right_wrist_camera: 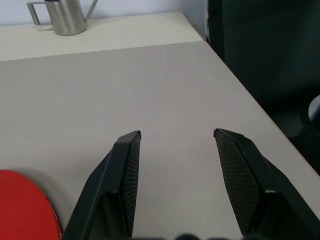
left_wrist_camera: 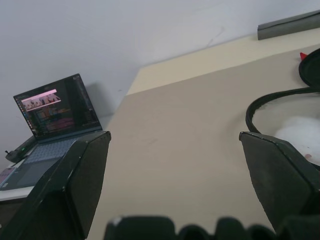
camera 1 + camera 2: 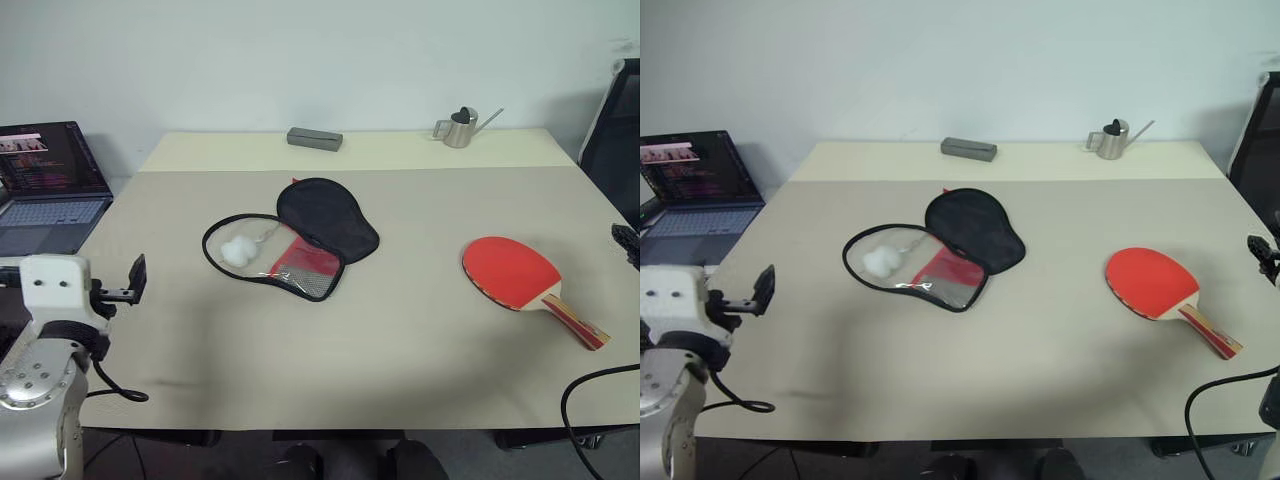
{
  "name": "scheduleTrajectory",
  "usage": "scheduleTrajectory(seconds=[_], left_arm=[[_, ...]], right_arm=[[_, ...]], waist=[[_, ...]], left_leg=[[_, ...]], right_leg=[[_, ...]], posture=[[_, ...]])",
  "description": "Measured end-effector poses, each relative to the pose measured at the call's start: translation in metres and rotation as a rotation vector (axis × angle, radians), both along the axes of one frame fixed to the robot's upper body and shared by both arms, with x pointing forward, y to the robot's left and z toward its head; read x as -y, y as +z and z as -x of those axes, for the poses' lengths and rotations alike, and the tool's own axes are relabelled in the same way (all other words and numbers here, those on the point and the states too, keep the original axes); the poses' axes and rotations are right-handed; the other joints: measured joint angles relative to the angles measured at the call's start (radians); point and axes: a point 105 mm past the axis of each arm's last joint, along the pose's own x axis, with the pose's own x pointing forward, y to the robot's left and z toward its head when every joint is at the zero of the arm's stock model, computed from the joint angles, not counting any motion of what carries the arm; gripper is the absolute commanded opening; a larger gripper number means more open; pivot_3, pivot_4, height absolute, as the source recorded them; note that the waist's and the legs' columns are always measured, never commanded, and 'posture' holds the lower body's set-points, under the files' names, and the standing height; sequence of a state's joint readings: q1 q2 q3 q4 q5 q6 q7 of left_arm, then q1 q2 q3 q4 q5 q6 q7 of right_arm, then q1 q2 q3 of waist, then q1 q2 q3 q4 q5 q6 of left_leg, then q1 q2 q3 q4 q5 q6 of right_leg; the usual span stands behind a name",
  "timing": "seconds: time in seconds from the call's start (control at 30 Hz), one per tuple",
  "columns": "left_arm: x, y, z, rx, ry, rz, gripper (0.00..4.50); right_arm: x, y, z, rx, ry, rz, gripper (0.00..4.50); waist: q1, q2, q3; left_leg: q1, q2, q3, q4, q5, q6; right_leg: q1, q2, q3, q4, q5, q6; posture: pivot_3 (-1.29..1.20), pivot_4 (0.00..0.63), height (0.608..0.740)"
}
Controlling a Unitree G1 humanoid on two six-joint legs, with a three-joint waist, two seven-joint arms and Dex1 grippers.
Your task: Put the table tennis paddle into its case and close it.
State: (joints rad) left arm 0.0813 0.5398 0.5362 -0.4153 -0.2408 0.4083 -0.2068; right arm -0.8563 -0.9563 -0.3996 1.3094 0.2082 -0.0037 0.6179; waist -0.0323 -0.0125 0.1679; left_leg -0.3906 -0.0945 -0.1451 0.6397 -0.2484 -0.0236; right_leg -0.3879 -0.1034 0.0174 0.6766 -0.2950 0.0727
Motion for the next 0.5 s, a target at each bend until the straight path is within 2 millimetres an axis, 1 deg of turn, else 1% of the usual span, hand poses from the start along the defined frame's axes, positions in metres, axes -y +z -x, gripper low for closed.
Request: scheduleTrajectory(seconds=[0.13, 0.33, 0.5], left_arm=[[0.002, -0.002, -0.002, 0.008, 0.002, 0.005, 4.50], [-0.001, -0.005, -0.004, 0.007, 0.006, 0.000, 4.50], [-0.002, -0.008, -0.004, 0.006, 0.002, 0.000, 4.50]], right_arm=[[-0.003, 0.007, -0.005, 0.004, 0.007, 0.017, 2.51], [-0.008, 0.018, -0.011, 0.017, 0.035, 0.035, 2.51], [-0.010, 0.017, -0.011, 0.014, 0.051, 0.035, 2.51]], waist=[[0.000, 0.000, 0.000], [0.000, 0.000, 0.000], [0.001, 0.000, 0.000]], left_leg=[[0.000, 0.000, 0.000, 0.000, 0.000, 0.000], [0.000, 0.000, 0.001, 0.000, 0.000, 0.000], [0.000, 0.000, 0.000, 0.000, 0.000, 0.000]], right_leg=[[0.000, 0.000, 0.000, 0.000, 0.000, 0.000], [0.000, 0.000, 0.000, -0.001, 0.000, 0.000], [0.000, 0.000, 0.000, -0.001, 0.000, 0.000]], posture=[[0.00, 0.150, 0.740], [0.00, 0.150, 0.740], [0.00, 0.150, 0.740]])
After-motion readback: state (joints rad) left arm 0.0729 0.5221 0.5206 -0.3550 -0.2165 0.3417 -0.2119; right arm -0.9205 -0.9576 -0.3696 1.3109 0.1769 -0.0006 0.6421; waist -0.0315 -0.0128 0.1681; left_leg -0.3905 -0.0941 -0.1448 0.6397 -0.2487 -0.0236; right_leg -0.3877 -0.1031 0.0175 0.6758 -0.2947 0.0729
